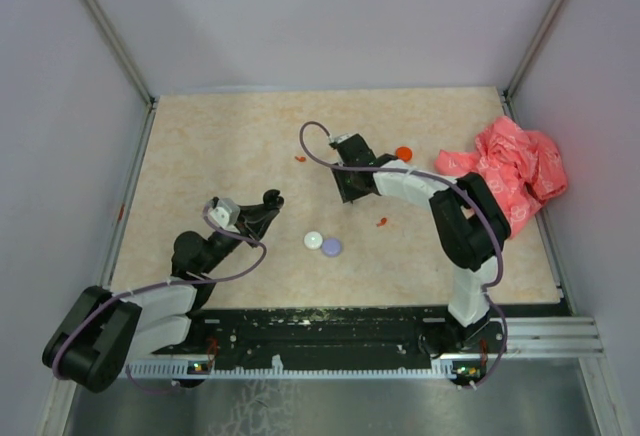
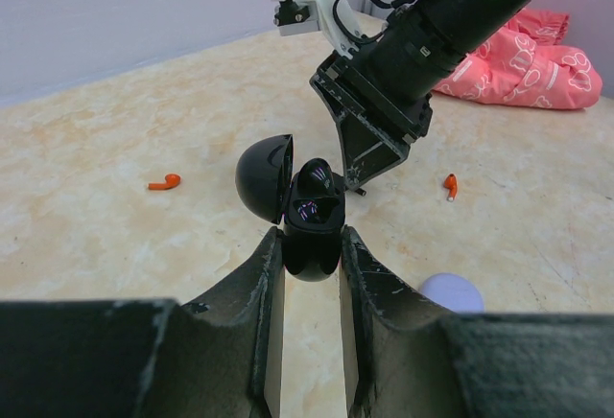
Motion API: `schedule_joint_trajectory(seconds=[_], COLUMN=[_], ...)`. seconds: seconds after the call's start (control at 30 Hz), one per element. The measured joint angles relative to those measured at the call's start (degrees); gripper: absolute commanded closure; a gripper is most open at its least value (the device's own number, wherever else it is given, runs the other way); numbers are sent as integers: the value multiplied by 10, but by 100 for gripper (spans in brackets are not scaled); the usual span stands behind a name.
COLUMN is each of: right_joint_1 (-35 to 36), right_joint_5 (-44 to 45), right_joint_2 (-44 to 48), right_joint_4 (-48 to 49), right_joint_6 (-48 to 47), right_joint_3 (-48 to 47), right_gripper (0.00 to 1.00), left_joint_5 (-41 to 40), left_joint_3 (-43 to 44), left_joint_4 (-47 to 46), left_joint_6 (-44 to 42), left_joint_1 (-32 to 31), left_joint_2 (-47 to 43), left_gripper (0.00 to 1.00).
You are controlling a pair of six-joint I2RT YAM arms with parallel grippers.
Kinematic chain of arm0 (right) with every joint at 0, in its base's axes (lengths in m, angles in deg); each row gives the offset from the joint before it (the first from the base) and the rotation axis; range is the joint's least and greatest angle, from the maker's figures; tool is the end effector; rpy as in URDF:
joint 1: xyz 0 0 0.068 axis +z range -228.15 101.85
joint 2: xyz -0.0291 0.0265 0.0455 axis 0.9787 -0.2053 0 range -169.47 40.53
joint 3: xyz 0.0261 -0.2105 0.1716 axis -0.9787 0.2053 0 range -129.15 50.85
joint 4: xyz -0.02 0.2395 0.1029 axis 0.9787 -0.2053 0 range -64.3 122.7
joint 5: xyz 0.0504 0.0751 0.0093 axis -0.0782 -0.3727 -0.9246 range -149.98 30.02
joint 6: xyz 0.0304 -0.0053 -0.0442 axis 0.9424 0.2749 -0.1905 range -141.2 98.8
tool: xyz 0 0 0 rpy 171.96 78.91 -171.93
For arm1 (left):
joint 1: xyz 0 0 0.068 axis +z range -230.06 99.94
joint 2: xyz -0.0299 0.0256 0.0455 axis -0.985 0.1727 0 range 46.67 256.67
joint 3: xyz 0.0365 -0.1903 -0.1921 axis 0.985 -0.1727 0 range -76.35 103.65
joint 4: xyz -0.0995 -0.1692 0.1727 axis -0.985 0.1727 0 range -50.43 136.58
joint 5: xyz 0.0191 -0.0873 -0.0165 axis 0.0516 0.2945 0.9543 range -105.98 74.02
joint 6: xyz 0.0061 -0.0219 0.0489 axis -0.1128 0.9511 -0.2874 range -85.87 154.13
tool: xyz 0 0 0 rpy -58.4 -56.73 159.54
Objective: Insert the wireless bluetooth earbuds into the charging case
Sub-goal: Pick up the earbud from the center of the board.
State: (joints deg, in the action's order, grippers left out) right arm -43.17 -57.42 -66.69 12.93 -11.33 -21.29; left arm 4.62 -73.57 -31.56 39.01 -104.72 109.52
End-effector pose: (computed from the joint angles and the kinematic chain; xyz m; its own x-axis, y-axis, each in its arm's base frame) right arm 0.3256 0.2259 0.1844 -0.7546 -0.3190 -0.5734 -0.4286 0.9013 0.0626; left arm 0.1575 -0.0861 0.1866 0.1139 -0.1399 -0.9836 0.7167 0.6972 -0.0162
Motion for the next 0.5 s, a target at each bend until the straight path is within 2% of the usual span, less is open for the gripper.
schedule_joint_trajectory(seconds=[0.17,0.5], right_joint_1=[0,0], right_joint_5=[51,65], right_joint_2=[0,-30], right_joint_4=[-20,-26], right_joint_6=[-17,-24], right_joint_3=[-14,-41], right_gripper=[65,69], left_joint_5=[0,0], left_joint_3=[0,0], left_joint_4=[0,0], left_joint_6=[0,0], left_joint_1=[0,0], left_joint_2=[0,0], left_gripper=[100,100])
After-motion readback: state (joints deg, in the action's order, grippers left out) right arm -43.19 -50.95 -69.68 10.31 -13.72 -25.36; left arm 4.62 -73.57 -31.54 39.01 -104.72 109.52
